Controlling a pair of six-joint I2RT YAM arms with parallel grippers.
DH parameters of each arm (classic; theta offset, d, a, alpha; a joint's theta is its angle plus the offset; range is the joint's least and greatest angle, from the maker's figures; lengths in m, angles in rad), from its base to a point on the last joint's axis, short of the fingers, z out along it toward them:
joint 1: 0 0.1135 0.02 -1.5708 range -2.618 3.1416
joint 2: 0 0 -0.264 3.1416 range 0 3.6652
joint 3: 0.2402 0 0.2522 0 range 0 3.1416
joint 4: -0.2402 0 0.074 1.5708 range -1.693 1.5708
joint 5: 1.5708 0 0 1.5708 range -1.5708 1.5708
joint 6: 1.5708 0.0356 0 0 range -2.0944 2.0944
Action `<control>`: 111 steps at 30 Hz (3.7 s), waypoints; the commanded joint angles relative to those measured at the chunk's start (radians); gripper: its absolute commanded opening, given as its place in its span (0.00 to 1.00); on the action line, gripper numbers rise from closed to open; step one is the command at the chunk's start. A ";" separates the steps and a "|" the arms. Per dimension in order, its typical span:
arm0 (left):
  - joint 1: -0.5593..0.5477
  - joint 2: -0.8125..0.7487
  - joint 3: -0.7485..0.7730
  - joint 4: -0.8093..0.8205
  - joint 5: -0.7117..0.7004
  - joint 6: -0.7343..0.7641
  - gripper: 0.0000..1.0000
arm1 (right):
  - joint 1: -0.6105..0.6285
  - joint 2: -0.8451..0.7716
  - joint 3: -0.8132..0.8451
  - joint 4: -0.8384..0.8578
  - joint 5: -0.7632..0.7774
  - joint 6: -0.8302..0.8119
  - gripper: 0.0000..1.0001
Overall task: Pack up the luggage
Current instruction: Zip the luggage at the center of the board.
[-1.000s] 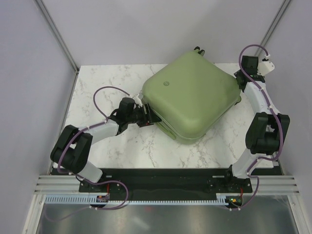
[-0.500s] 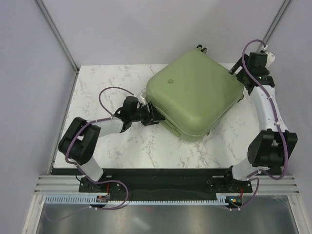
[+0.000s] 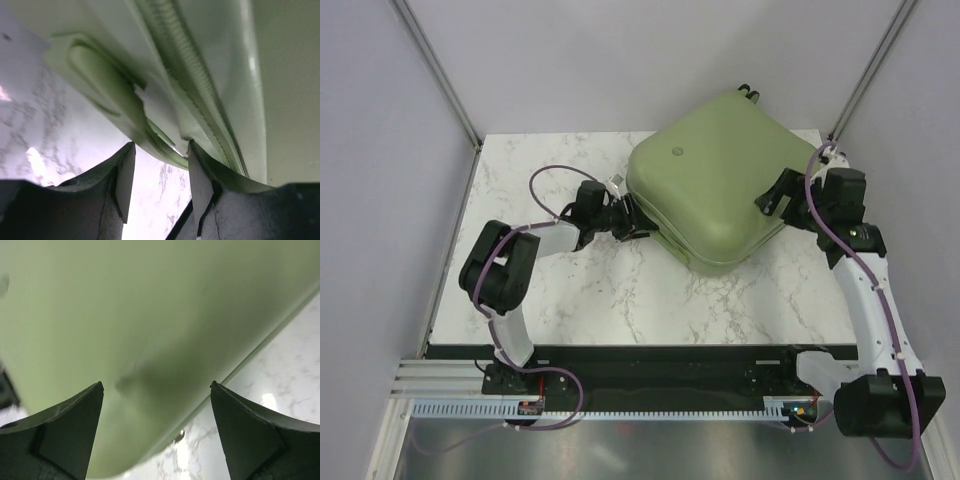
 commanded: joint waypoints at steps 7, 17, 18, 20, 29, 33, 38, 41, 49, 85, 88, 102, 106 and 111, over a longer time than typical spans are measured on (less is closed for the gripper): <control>0.135 0.136 0.170 0.025 -0.117 -0.030 0.02 | 0.056 -0.316 -0.320 0.082 -0.279 -0.046 0.91; 0.190 0.225 0.328 0.048 -0.014 -0.005 0.02 | 0.165 -0.353 -0.466 0.064 -0.154 -0.090 0.86; 0.195 0.225 0.331 0.049 -0.009 0.001 0.02 | 0.175 -0.343 -0.468 0.077 -0.135 -0.084 0.86; 0.198 0.225 0.334 0.055 0.005 0.003 0.02 | 0.223 -0.297 -0.464 0.125 -0.083 -0.089 0.85; 0.200 0.228 0.360 0.074 0.061 0.007 0.02 | 0.505 -0.157 -0.500 0.419 0.161 -0.086 0.84; 0.203 0.230 0.360 0.074 0.069 0.020 0.02 | 0.533 -0.177 -0.562 0.507 0.251 -0.078 0.84; 0.207 0.232 0.354 0.089 0.081 0.018 0.02 | 0.539 -0.143 -0.584 0.550 0.298 -0.121 0.82; 0.207 0.230 0.360 0.091 0.086 0.020 0.02 | 0.539 -0.120 -0.601 0.613 0.275 -0.127 0.79; 0.218 0.241 0.354 0.094 0.111 0.044 0.02 | 0.538 -0.074 -0.662 0.748 0.219 -0.149 0.61; 0.154 0.302 0.316 0.134 0.138 0.016 0.48 | 0.585 -0.148 -0.707 0.786 0.265 -0.118 0.00; 0.137 0.323 0.331 0.134 0.127 0.012 0.44 | 0.614 -0.157 -0.701 0.763 0.287 -0.117 0.00; 0.101 0.324 0.279 0.279 0.077 -0.099 0.02 | 0.853 -0.093 -0.647 0.768 0.460 -0.072 0.00; 0.085 0.319 0.270 0.296 0.066 -0.109 0.02 | 0.942 -0.033 -0.597 0.783 0.509 -0.043 0.00; 0.072 0.317 0.259 0.315 0.063 -0.119 0.02 | 1.019 0.061 -0.546 0.824 0.558 -0.003 0.00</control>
